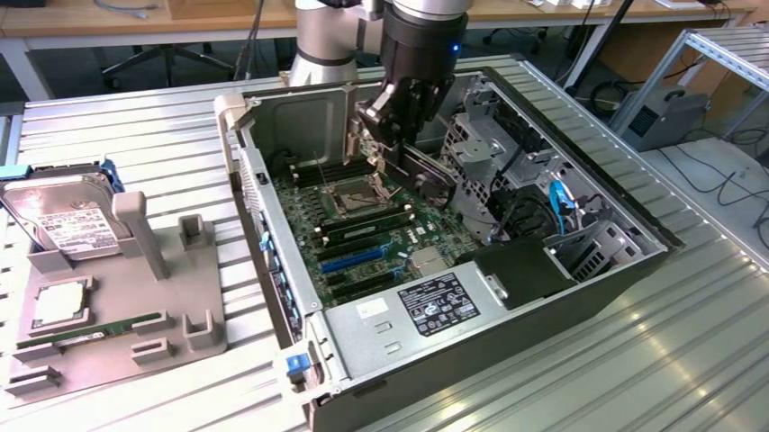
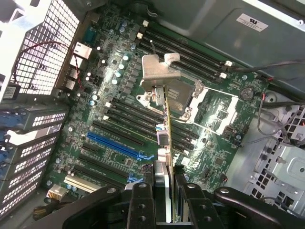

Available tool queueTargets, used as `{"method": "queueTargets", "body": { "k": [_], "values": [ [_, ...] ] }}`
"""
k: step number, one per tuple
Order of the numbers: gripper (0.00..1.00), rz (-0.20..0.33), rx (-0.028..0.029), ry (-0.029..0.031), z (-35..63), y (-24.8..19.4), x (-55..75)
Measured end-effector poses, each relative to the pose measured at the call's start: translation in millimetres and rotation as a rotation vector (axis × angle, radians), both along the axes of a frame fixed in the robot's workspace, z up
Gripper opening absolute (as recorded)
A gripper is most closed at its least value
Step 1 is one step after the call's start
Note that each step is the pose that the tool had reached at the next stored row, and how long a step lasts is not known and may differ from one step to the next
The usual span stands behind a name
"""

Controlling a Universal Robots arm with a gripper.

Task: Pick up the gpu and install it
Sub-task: 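Insert the gpu into the slot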

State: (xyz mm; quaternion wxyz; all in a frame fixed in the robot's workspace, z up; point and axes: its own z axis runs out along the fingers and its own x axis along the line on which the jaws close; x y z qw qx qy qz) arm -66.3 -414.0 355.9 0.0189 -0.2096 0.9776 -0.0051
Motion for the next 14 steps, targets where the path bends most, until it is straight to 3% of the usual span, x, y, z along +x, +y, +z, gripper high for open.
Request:
{"method": "queueTargets", "body": {
  "k": [14],
  "values": [
    [0.28, 0.046, 0.0000, 0.0000, 0.0, 0.0, 0.0]
  ]
}}
